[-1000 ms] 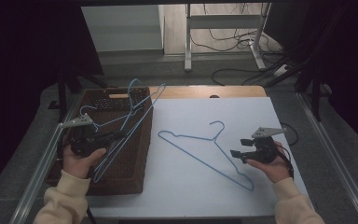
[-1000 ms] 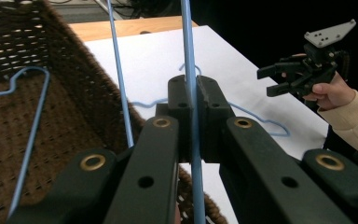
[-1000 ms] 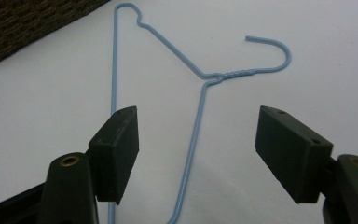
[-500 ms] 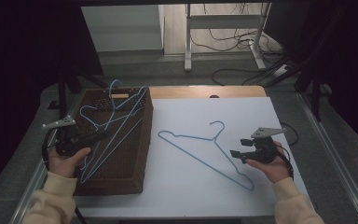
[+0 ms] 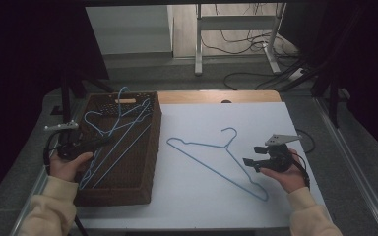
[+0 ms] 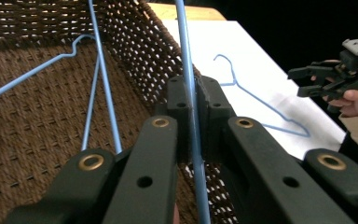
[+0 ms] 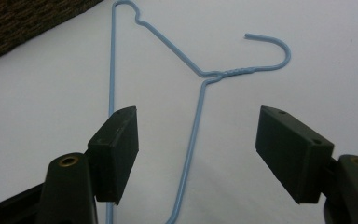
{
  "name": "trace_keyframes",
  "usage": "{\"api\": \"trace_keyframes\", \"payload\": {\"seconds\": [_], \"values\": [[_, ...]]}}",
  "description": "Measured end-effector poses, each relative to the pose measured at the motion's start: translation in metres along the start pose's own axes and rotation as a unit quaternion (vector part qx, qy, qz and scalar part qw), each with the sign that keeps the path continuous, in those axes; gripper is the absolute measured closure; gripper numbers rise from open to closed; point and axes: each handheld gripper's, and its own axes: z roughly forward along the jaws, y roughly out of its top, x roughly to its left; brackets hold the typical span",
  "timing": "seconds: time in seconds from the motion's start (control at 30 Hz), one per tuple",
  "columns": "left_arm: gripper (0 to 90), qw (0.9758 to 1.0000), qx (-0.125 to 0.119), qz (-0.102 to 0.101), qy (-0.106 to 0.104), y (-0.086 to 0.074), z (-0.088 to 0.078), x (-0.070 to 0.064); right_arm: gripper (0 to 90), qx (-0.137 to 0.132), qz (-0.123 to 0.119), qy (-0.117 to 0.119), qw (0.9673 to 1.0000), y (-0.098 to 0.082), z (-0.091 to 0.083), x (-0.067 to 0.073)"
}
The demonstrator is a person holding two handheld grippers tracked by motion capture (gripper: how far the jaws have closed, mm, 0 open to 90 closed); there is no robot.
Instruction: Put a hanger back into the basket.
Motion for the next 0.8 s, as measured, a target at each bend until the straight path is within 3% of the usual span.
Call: {"api": "trace_keyframes", "payload": {"seconds": [0.23, 0.57, 0.63, 0.67, 0.7, 0.8], "values": [[85.1, 0.9997, 0.022, -0.004, 0.013, 0.001, 0.010, 0.013, 30.0, 0.002, 0.000, 0.000, 1.0000, 0.000, 0.000, 0.000], [85.5, 0.9971, 0.058, -0.022, 0.043, -0.011, 0.025, 0.031, 30.0, 0.003, -0.001, 0.000, 1.0000, 0.000, 0.000, 0.000], [85.5, 0.9964, 0.058, -0.036, 0.051, -0.013, 0.024, 0.035, 30.0, 0.003, -0.001, -0.001, 1.0000, 0.000, 0.000, 0.000], [84.9, 0.9935, 0.067, -0.053, 0.075, -0.013, 0.023, 0.039, 30.0, 0.003, -0.001, 0.000, 1.0000, 0.000, 0.000, 0.000], [83.7, 0.9935, 0.067, -0.053, 0.075, -0.013, 0.023, 0.039, 30.0, 0.003, -0.001, 0.000, 1.0000, 0.000, 0.000, 0.000], [79.0, 0.9855, 0.088, -0.076, 0.124, -0.016, 0.023, 0.046, 29.9, 0.003, 0.000, 0.000, 1.0000, 0.000, 0.001, 0.000]]}}
